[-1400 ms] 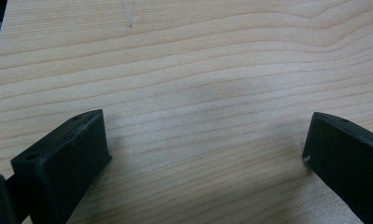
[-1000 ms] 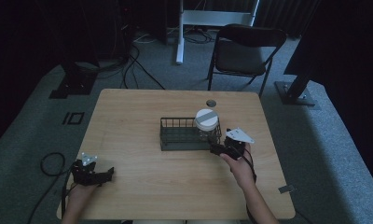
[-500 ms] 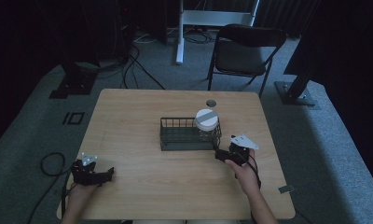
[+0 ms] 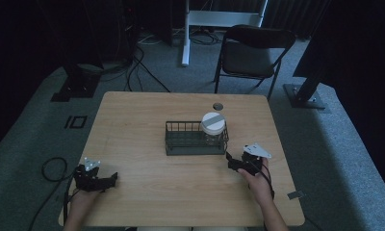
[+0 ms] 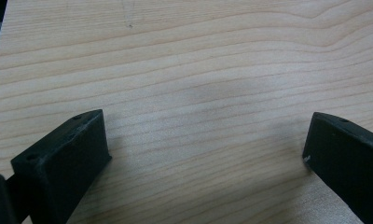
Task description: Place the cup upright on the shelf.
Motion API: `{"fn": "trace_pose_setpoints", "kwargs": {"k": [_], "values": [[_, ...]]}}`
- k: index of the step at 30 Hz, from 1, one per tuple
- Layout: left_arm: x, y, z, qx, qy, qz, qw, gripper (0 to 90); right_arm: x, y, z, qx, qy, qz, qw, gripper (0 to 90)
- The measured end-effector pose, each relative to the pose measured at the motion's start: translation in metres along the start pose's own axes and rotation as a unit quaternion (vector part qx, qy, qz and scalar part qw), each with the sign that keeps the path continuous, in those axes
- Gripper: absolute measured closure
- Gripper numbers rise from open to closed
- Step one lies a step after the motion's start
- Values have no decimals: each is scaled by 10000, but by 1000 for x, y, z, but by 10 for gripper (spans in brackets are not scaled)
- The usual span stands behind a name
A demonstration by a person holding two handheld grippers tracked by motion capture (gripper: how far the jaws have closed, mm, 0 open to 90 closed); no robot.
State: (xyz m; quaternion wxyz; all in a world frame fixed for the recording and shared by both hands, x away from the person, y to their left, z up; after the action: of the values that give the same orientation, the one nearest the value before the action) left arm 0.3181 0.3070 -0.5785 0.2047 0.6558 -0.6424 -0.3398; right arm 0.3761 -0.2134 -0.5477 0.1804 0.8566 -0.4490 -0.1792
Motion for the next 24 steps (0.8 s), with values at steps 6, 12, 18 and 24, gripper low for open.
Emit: {"fn": "trace_pose_setpoints", "kwargs": {"k": [6, 12, 18, 24], "values": [[0, 0, 0, 0, 0, 0, 10000, 2, 10, 5, 10, -113, -114, 153, 9998, 131], [0, 0, 0, 1, 1, 0, 10000, 2, 19, 10, 17, -288, -186, 271, 9990, 130], [0, 0, 0, 1, 2, 0, 10000, 2, 26, 14, 22, -382, -318, 393, 9980, 128], [0, 0, 0, -1, -3, -1, 10000, 2, 36, 19, 28, -550, -404, 572, 9960, 121]]}}
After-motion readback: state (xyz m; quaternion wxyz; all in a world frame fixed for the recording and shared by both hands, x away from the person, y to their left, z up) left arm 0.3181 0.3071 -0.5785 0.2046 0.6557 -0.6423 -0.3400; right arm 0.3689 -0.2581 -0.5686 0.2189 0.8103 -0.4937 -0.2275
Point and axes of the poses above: each handheld gripper's, and its own axes: y roughly backward along the jaws, z roughly out of its underside, x roughly to its right, the point moved 4 cm from there along -y, roughly forward along the jaws, and after that the axes turned 14 degrees about -z, right-handed, at the moved point
